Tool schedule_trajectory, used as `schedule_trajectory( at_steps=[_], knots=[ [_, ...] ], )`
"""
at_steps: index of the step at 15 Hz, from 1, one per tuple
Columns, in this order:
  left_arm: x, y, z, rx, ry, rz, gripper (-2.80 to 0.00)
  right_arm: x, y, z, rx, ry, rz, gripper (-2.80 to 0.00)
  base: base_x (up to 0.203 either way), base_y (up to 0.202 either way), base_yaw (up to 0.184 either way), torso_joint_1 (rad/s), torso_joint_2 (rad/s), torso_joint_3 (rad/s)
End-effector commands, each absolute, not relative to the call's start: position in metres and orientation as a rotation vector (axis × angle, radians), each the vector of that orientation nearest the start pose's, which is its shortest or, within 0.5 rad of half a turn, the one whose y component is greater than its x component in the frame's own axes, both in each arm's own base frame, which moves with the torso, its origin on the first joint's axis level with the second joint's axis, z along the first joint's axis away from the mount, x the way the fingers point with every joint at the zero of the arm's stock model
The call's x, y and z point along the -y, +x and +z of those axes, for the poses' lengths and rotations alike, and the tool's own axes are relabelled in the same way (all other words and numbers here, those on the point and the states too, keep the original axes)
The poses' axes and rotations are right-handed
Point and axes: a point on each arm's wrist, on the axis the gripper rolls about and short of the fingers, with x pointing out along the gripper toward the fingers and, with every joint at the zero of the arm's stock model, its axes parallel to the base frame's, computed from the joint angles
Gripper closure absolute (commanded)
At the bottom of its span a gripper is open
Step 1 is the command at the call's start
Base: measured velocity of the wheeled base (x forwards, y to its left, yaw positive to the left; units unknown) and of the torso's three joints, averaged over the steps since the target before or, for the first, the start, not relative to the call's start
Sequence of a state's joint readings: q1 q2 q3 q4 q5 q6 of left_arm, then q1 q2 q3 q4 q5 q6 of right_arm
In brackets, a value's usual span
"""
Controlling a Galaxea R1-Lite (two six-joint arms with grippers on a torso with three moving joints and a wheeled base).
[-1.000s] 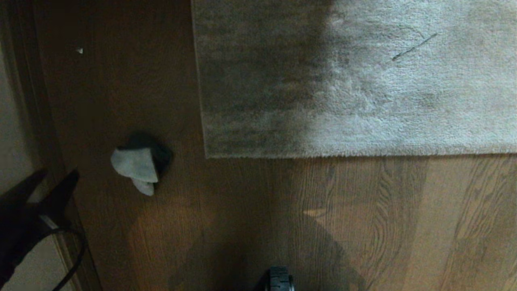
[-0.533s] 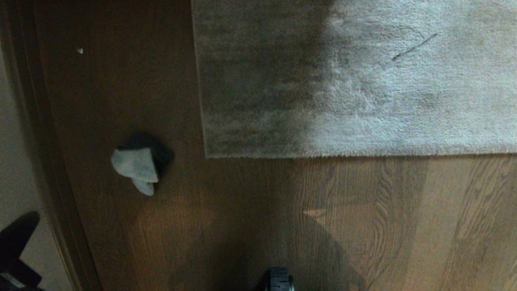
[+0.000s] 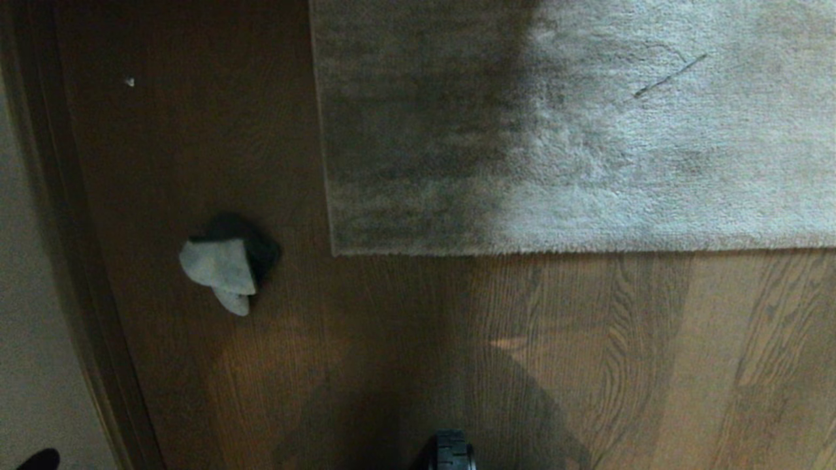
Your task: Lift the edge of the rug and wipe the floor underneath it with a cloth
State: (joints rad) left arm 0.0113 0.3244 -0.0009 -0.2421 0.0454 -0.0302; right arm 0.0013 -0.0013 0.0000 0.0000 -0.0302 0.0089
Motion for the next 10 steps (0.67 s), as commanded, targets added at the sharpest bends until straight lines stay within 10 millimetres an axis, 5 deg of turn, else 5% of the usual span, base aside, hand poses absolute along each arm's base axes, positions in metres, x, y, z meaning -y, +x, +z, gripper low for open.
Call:
schedule_trajectory(
  at_steps=[1,10],
  knots=[
    [-0.001,-0.007,0.091,-0.052,-0.030,0.051,0.00,0.001,-0.023,0.075,0.000,0.009,-0.029,0.00,0.000,0.000,0.000,0.000,0.00,0.000],
    [0.000,-0.023,0.075,0.000,-0.026,0.005,0.00,0.001,-0.023,0.075,0.000,0.009,-0.030,0.00,0.000,0.000,0.000,0.000,0.00,0.000]
  ],
)
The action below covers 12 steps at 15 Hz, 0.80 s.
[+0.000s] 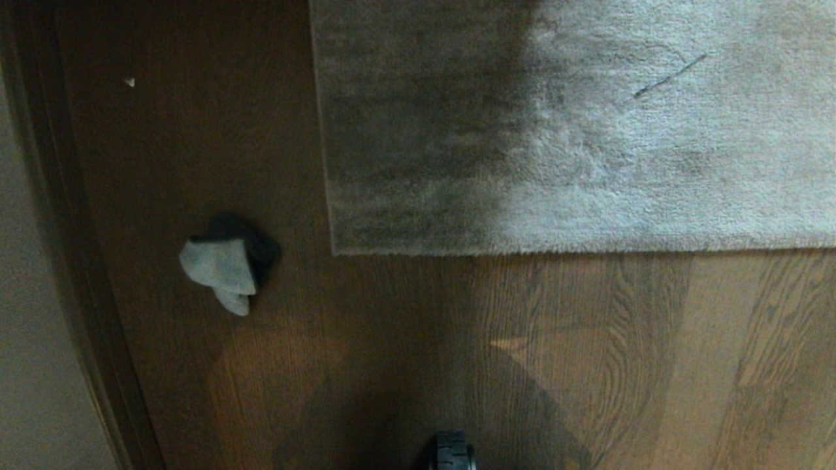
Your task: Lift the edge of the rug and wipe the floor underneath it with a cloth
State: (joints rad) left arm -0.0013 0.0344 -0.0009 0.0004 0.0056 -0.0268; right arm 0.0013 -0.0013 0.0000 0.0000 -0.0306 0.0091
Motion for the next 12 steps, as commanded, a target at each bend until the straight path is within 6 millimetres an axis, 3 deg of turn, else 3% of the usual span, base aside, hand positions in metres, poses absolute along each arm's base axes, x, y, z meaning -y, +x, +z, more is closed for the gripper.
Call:
schedule_trajectory(
  at_steps=[1,12],
  knots=[
    [-0.0002,-0.0228,0.0755,0.000,-0.026,0.005,0.00,0.0007,-0.0228,0.0755,0.000,0.009,-0.029,0.00,0.000,0.000,0.000,0.000,0.00,0.000],
    [-0.0002,-0.0228,0.0755,0.000,-0.028,0.006,0.00,0.0007,-0.0228,0.0755,0.000,0.009,-0.029,0.00,0.000,0.000,0.000,0.000,0.00,0.000]
  ],
)
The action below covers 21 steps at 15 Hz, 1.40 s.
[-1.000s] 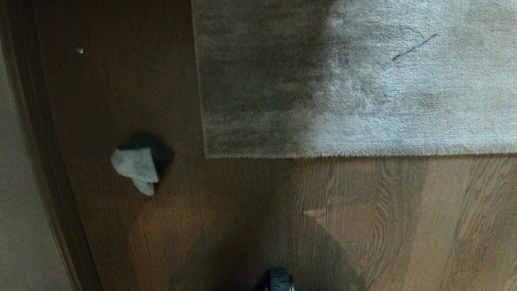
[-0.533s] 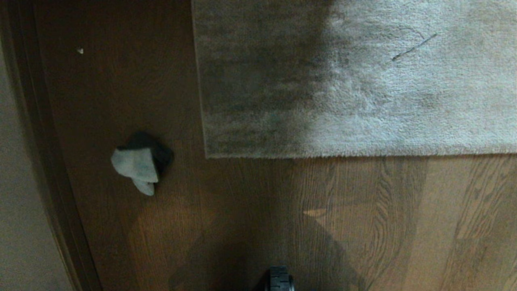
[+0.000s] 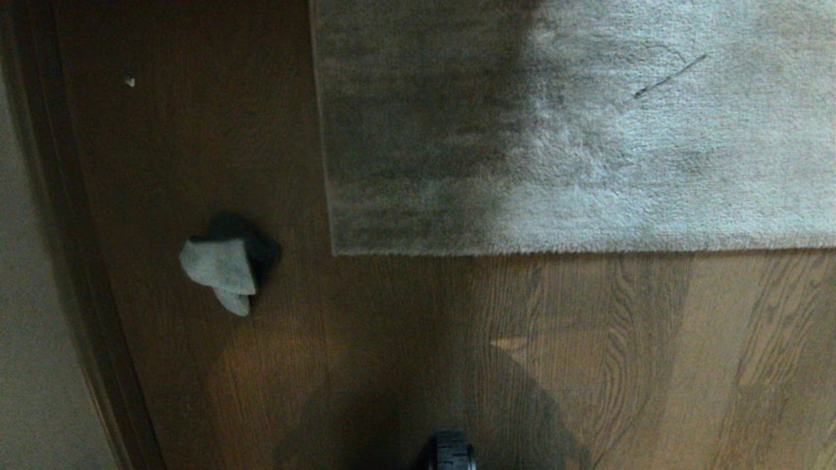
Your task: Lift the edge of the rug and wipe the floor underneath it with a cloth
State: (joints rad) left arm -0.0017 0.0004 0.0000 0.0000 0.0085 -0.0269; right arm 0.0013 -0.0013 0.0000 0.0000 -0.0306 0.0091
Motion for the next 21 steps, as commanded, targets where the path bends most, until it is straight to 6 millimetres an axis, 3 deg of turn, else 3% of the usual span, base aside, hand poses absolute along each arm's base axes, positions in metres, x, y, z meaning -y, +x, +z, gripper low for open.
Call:
schedule_trajectory(
  at_steps=[1,13,21],
  knots=[
    [-0.0002,-0.0228,0.0755,0.000,-0.028,0.006,0.00,0.0007,-0.0228,0.0755,0.000,0.009,-0.029,0.00,0.000,0.000,0.000,0.000,0.00,0.000],
    [-0.0002,-0.0228,0.0755,0.000,-0.028,0.006,0.00,0.0007,-0.0228,0.0755,0.000,0.009,-0.029,0.00,0.000,0.000,0.000,-0.001,0.00,0.006],
    [-0.0002,-0.0228,0.0755,0.000,-0.026,0.005,0.00,0.0007,-0.0228,0.0755,0.000,0.009,-0.029,0.00,0.000,0.000,0.000,0.002,0.00,0.184]
  ],
)
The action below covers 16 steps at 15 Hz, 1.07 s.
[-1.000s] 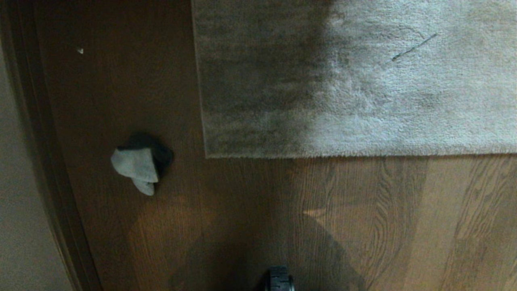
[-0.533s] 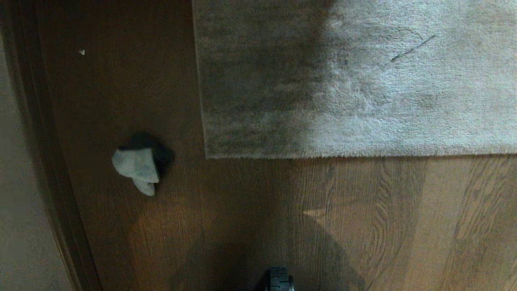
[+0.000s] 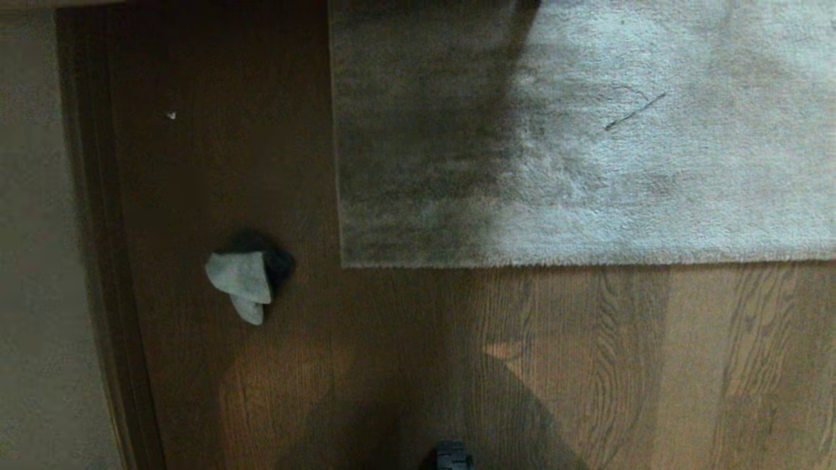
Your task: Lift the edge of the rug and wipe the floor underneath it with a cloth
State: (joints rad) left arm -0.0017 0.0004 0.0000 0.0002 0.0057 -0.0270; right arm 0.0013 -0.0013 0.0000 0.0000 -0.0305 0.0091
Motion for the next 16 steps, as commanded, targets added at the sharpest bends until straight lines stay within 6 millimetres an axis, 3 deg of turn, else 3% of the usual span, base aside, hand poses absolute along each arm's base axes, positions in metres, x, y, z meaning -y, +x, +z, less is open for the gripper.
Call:
schedule_trajectory(
  at_steps=[1,16],
  knots=[
    [-0.0002,-0.0228,0.0755,0.000,-0.026,0.006,0.00,0.0007,-0.0228,0.0755,0.000,0.009,-0.029,0.00,0.000,0.000,0.000,-0.001,0.00,0.220],
    [-0.0002,-0.0228,0.0753,-0.002,-0.006,0.006,0.00,0.0007,-0.0228,0.0755,0.000,0.009,-0.029,0.00,0.000,0.000,0.000,0.003,0.00,0.201]
  ],
)
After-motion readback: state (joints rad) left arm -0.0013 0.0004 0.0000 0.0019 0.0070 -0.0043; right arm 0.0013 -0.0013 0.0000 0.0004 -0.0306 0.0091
